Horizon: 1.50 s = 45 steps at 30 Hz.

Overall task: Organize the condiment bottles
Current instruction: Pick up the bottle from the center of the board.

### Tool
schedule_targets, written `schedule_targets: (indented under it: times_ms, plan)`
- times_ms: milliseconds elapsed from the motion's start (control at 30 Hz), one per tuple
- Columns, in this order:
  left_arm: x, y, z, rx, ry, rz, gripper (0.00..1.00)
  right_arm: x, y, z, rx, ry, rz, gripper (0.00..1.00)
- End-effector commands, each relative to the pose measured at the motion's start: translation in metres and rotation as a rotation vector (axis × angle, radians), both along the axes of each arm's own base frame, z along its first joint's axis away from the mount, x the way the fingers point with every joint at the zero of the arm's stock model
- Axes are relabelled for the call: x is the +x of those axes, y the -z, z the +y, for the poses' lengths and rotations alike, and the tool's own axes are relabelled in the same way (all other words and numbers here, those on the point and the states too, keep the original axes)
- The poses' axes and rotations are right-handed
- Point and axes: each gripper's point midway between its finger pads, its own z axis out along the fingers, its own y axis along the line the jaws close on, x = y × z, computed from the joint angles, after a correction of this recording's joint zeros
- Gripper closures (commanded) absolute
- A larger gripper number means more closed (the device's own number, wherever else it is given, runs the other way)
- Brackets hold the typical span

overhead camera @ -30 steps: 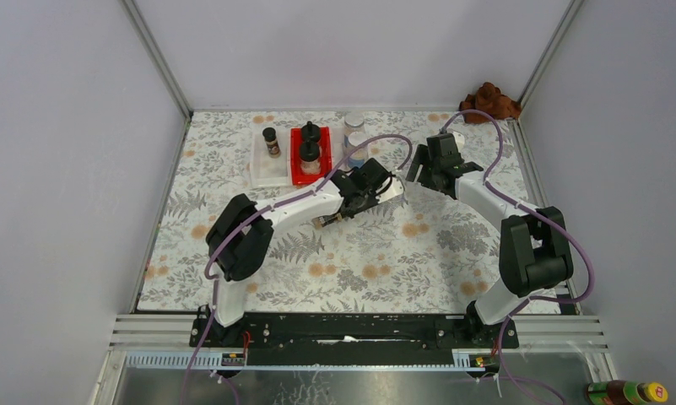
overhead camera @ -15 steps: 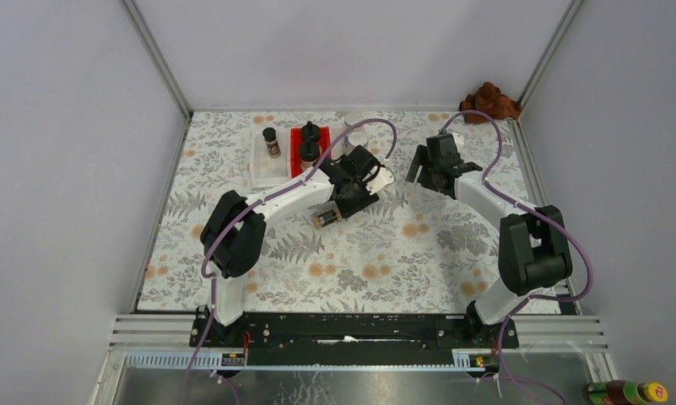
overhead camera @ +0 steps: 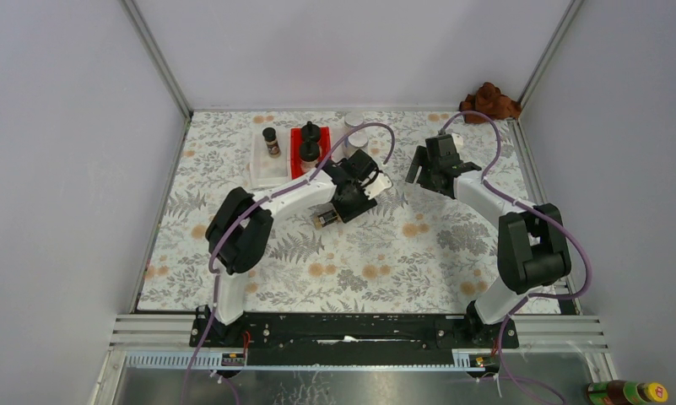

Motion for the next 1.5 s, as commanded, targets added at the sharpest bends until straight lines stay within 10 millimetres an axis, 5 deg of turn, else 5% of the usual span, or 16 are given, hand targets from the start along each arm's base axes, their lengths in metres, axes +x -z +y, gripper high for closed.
schedule_targets:
  times_ms: [0,567,867,1133,1467]
  plan:
    - [-0.001,0.022,0.007,0.02,-0.03,0.053,0.38,0.008,-0.004,-0.002,-0.006,0.008,-0.019,0.15]
    - [0.01,0.046,0.004,-0.004,-0.048,0.108,0.44,0.013,0.009,0.0,-0.009,0.003,0.002,0.15]
    - [0.019,0.043,-0.003,-0.027,-0.062,0.105,0.95,0.016,0.015,0.003,0.0,0.001,0.012,0.15]
    - [0.025,0.01,0.0,-0.063,-0.131,0.028,1.0,0.016,0.014,0.005,0.01,-0.004,0.013,0.15]
    - [0.034,-0.058,0.017,-0.256,-0.323,-0.238,1.0,0.011,0.01,0.001,0.001,0.002,0.006,0.16]
